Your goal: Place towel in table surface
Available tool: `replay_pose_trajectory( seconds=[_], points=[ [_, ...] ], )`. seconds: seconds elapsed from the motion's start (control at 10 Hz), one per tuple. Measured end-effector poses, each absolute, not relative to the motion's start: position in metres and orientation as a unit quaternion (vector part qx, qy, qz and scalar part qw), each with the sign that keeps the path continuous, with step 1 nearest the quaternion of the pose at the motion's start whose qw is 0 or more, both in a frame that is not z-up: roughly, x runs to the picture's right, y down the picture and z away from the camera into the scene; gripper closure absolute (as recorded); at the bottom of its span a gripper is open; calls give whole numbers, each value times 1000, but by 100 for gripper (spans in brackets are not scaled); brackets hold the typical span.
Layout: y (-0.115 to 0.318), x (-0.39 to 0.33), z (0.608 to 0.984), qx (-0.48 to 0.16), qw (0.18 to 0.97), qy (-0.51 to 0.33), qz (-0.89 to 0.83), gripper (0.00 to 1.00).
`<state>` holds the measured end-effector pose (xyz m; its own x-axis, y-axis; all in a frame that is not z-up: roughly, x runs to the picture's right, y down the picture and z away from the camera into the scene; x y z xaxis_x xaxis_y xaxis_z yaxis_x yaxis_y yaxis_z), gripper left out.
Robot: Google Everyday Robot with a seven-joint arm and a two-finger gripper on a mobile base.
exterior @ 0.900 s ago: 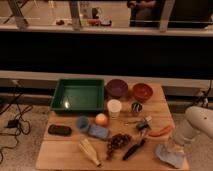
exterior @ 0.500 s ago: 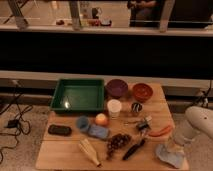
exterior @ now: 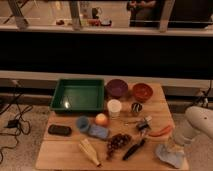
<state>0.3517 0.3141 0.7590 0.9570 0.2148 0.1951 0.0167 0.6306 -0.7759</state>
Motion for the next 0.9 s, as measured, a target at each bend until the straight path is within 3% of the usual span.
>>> replay_pose_trajectory(
  seconds=[0.2,0.3,0.9],
  points=[
    [314,352,759,-426,893,-136,55,26],
    [314,352,759,-426,893,-136,55,21],
    [314,352,760,-423,894,-136,57,20]
  ],
)
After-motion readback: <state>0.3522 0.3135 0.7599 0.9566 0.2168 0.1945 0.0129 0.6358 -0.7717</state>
